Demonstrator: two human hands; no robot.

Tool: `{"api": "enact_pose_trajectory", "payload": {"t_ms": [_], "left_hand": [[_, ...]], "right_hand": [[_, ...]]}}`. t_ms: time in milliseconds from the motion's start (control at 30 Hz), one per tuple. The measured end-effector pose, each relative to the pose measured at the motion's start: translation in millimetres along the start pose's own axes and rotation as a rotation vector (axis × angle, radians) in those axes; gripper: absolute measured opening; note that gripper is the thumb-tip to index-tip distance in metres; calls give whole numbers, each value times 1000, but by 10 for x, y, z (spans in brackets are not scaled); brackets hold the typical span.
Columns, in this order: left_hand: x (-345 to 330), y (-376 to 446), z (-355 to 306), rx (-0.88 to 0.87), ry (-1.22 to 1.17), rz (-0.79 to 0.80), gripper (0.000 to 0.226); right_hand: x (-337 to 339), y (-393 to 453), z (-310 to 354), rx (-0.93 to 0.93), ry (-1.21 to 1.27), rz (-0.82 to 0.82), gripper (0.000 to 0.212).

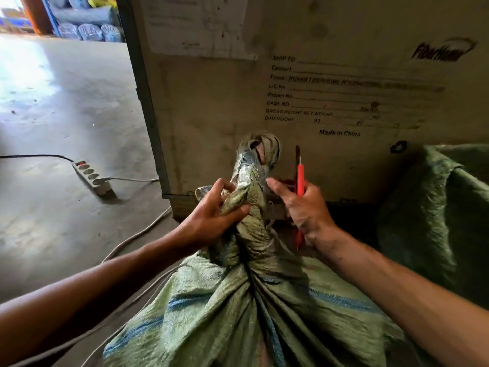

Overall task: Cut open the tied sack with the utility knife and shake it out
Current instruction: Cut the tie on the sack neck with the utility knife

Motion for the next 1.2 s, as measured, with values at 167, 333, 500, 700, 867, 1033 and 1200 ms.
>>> {"api": "enact_pose_trajectory", "payload": {"t_ms": [167, 333, 500, 700, 867, 1033, 1200], "left_hand": [[-145, -18, -209, -3, 228, 257, 25], [372, 166, -748, -159, 317, -229, 33], [403, 304, -553, 221, 202, -194, 65], [551, 302, -405, 294, -114, -261, 61], [609, 262, -325, 272, -173, -332, 56], [592, 274, -304, 217, -174, -353, 52], [646, 254, -311, 187, -121, -398, 63]], "right_hand": [[-94, 27, 38, -66, 112, 107, 14], [-60, 37, 112, -60, 96, 231, 17], [-154, -70, 227, 1, 50, 399, 26], [-31, -48, 268, -38, -338, 300, 48], [55, -63, 478, 52, -610, 278, 36], [-116, -261, 616, 87, -540, 459, 22], [-221, -371, 666, 124, -537, 477, 21]]}}
Point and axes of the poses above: each hand's wrist, its own y-axis towards the middle knuckle, its own x-axis out of the back of the hand, z = x × y, the point moved 7 cm from there along y, towards the middle knuckle, and after that the axes turned 9 degrees about -y, right-handed, at the moved point
